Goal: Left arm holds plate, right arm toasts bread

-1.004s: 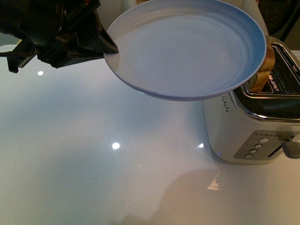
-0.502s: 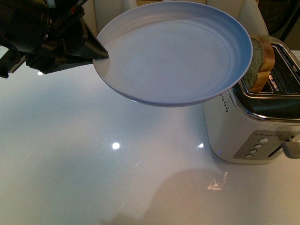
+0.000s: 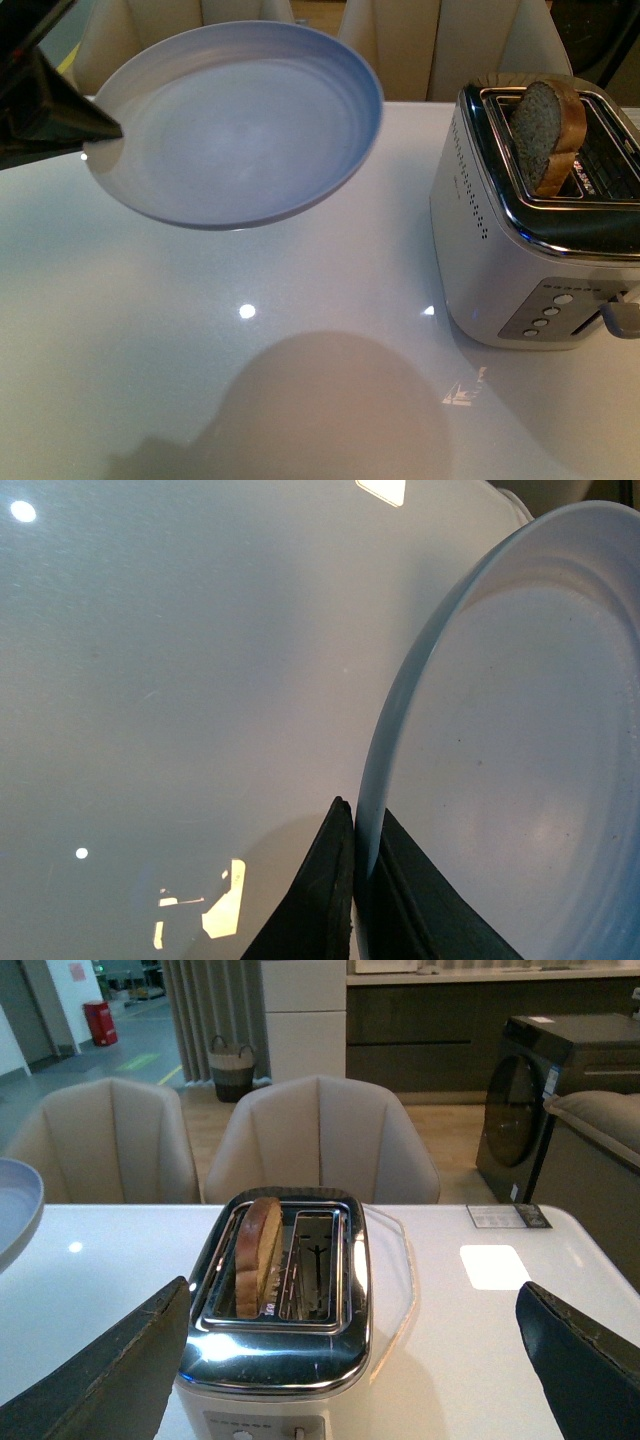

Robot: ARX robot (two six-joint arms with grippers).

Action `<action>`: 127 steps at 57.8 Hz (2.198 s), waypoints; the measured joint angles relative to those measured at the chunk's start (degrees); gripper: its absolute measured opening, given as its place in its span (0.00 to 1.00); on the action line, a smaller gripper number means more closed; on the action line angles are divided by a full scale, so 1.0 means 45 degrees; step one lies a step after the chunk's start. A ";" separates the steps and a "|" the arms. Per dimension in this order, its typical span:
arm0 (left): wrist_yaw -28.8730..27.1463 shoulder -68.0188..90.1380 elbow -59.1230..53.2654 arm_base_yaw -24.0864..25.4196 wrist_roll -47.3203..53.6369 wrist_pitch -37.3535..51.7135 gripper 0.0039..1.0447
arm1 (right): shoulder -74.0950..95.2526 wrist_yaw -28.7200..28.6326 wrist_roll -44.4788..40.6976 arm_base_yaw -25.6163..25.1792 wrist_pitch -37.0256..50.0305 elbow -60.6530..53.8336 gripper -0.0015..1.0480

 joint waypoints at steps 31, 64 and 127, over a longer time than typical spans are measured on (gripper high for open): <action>0.1520 0.4629 0.0699 0.4852 0.4274 0.1171 0.03 | -0.0005 -0.0005 0.0000 0.0000 0.0000 0.0000 0.91; 0.1535 0.8888 0.3084 0.6562 0.7043 0.1302 0.03 | -0.0005 -0.0005 0.0000 0.0000 0.0000 0.0000 0.91; 0.1588 0.9981 0.4221 0.6766 0.7359 0.1049 0.15 | -0.0005 -0.0005 0.0000 0.0000 0.0000 0.0000 0.91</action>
